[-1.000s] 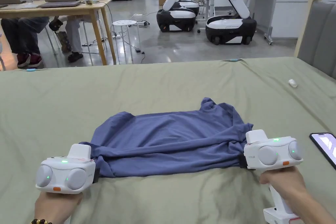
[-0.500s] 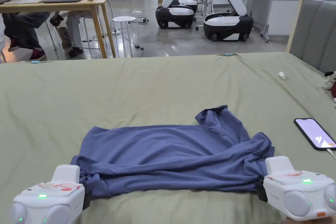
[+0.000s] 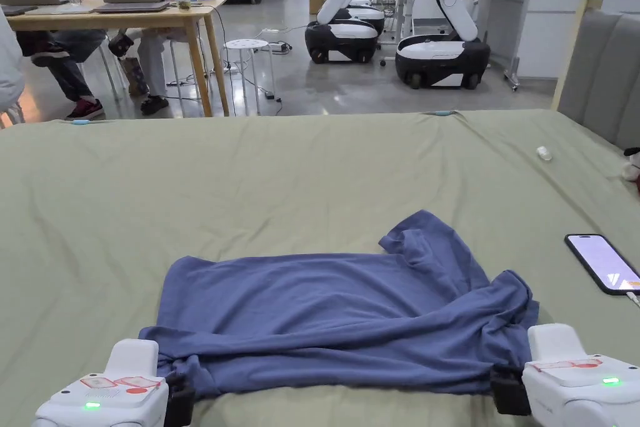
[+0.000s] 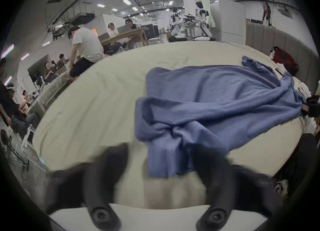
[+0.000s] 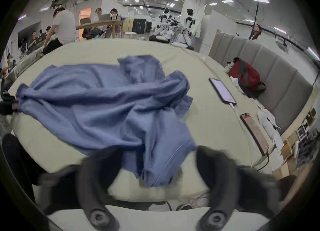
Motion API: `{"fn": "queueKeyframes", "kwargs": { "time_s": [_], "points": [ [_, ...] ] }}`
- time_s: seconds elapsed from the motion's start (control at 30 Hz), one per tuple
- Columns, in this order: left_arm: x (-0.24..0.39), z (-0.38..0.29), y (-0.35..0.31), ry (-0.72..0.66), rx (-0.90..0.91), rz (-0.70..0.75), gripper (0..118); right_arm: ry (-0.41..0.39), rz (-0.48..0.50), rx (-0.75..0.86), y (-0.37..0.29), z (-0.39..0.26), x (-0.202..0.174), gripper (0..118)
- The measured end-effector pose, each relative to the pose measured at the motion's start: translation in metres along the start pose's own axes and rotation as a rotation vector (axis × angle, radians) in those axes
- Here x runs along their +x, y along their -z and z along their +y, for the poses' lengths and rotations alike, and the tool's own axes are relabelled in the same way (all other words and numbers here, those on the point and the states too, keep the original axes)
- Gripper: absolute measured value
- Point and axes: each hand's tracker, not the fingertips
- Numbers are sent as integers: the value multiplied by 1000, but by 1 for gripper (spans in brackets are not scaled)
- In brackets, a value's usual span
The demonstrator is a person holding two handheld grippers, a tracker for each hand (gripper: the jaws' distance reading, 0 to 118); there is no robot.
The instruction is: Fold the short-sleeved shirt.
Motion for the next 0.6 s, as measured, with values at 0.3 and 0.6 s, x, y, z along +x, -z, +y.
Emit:
{"fn": "queueKeyframes", "kwargs": {
  "time_s": [0.3,0.6],
  "points": [
    [4,44,-21,-20,113,-15,68,8,3,159,-11,44,-15,36],
    [20,69,1,-49,117,-22,0,-12,29,143,2,56,-31,0]
  ]
}}
